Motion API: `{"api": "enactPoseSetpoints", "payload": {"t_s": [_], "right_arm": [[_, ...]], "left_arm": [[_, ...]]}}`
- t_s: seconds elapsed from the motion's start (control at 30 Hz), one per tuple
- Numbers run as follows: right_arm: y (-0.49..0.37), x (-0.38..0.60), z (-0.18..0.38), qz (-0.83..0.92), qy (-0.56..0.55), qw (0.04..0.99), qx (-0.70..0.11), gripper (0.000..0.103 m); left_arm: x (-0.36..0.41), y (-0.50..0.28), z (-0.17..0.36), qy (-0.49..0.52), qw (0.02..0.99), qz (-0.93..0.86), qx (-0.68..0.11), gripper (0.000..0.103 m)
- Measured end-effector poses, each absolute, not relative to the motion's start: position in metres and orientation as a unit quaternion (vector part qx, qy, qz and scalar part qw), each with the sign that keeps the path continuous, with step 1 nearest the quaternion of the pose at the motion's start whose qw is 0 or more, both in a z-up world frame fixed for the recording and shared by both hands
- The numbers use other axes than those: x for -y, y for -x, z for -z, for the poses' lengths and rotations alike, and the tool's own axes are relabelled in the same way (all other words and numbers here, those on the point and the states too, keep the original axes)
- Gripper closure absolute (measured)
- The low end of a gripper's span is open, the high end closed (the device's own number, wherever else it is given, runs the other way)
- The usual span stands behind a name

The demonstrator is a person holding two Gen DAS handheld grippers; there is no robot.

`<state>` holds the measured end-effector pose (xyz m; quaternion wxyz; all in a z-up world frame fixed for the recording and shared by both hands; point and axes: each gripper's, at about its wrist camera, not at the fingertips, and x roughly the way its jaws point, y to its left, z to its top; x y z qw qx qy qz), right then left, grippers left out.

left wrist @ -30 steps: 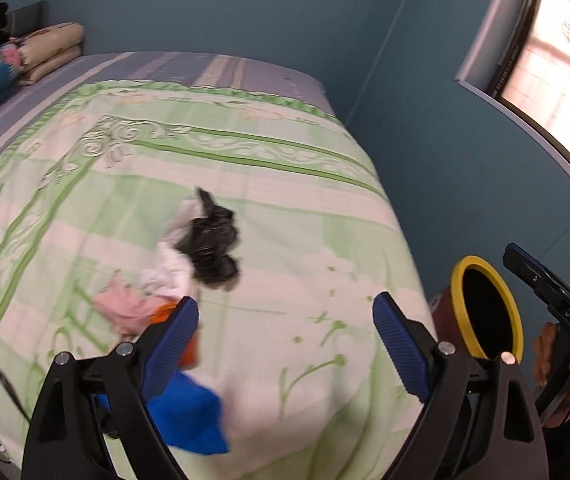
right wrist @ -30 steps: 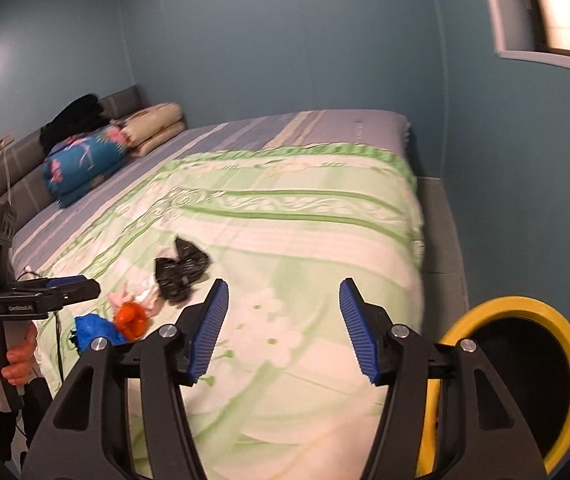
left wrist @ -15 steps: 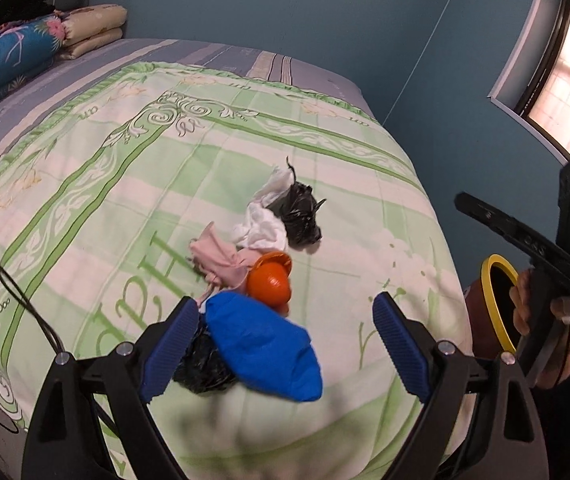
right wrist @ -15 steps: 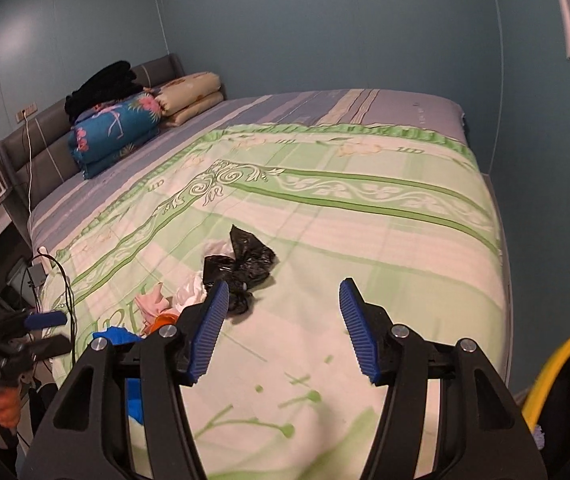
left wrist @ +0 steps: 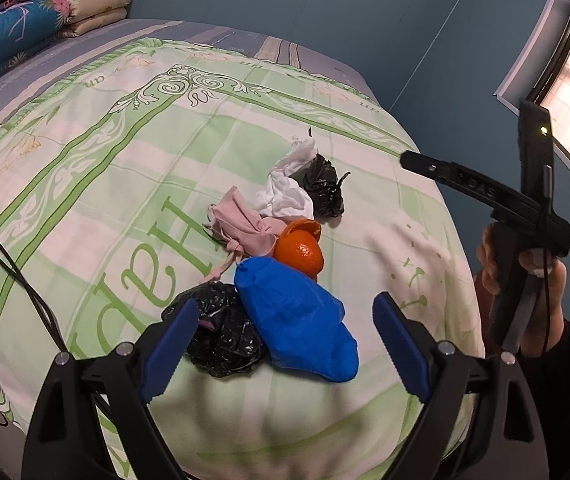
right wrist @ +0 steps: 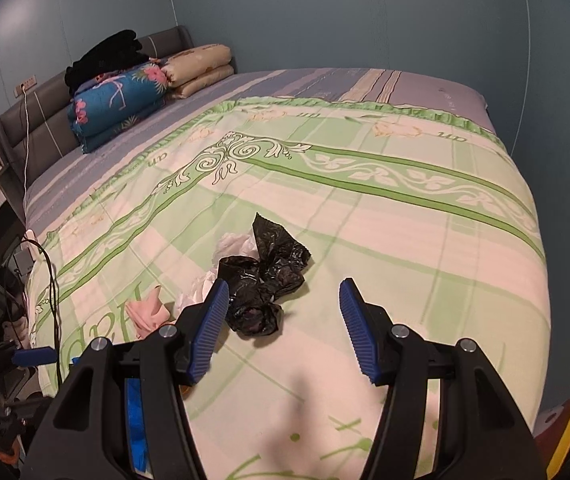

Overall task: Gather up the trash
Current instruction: 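Grasp the black plastic bag with the right tool, then grasp the blue plastic bag with the left tool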

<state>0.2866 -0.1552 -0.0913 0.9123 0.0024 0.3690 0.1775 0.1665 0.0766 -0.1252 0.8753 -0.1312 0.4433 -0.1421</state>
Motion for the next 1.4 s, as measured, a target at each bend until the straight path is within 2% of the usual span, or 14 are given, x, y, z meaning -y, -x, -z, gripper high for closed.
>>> {"api": "enactPoseSetpoints", "payload": {"t_s": [0.47,0.63,0.83,0.97,1.07,1.23,1.4], "right_arm": [[-0.328,0.117,0.130,-0.187,0.010,0.891,-0.414,0.048],[-0.344,0.109,0.143,-0.186,0.010,0.882,-0.433,0.048],[-0.355,0.104,0.157,-0.182,0.010,0.875,-0.448,0.049],[-0.360,0.105,0.163,-0.184,-0.004,0.870,-0.458,0.053],[-0.362,0.104,0.165,-0.185,-0.008,0.868,-0.461,0.060],[-0.363,0.106,0.167,-0.186,-0.017,0.866,-0.464,0.077],[-0.360,0.106,0.165,-0.186,-0.012,0.870,-0.458,0.086]], "left_arm": [[-0.058,-0.184,0.133,0.130,0.864,0.181,-0.452,0.018],[-0.051,-0.189,0.136,0.124,0.860,0.192,-0.457,0.021],[-0.051,-0.191,0.140,0.126,0.855,0.200,-0.462,0.029],[-0.048,-0.193,0.142,0.123,0.852,0.203,-0.467,0.039],[-0.044,-0.195,0.143,0.120,0.850,0.205,-0.471,0.049],[-0.034,-0.192,0.142,0.104,0.850,0.212,-0.470,0.063],[-0.028,-0.192,0.148,0.099,0.846,0.214,-0.478,0.089]]}}
